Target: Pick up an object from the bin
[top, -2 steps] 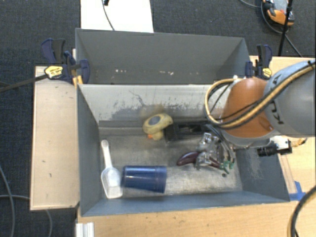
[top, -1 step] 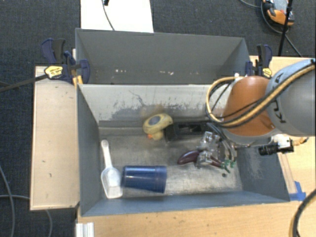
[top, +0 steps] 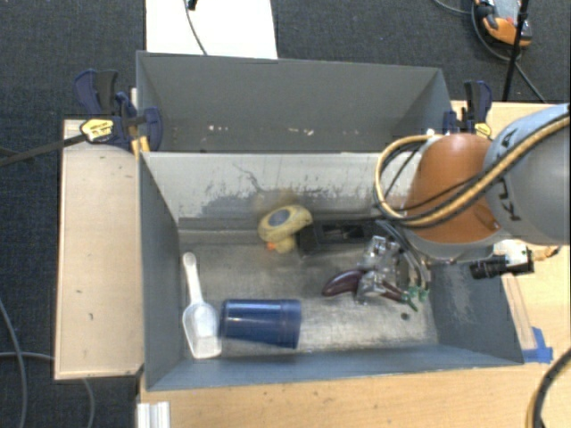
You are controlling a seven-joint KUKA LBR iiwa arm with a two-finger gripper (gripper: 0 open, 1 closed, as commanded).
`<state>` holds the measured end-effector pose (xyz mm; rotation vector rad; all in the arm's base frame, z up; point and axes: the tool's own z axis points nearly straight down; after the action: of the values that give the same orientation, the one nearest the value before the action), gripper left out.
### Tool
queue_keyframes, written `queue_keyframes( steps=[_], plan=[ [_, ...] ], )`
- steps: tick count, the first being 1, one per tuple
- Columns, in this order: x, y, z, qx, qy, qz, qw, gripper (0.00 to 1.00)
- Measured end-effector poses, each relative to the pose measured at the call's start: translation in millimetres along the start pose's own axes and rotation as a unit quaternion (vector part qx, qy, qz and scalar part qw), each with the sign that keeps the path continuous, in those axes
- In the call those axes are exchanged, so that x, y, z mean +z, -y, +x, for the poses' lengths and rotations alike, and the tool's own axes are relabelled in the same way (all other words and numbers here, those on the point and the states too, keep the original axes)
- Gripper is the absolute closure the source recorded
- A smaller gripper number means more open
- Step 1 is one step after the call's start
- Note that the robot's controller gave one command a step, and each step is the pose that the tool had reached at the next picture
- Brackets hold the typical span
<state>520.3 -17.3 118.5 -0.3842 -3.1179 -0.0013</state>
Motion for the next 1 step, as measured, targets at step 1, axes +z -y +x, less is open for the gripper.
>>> queue_keyframes(
  steps=[1],
  plan=[
    [-14.6,0.2,0.7,0.0,-0.0022,0.0,1.0,1.0]
  ],
)
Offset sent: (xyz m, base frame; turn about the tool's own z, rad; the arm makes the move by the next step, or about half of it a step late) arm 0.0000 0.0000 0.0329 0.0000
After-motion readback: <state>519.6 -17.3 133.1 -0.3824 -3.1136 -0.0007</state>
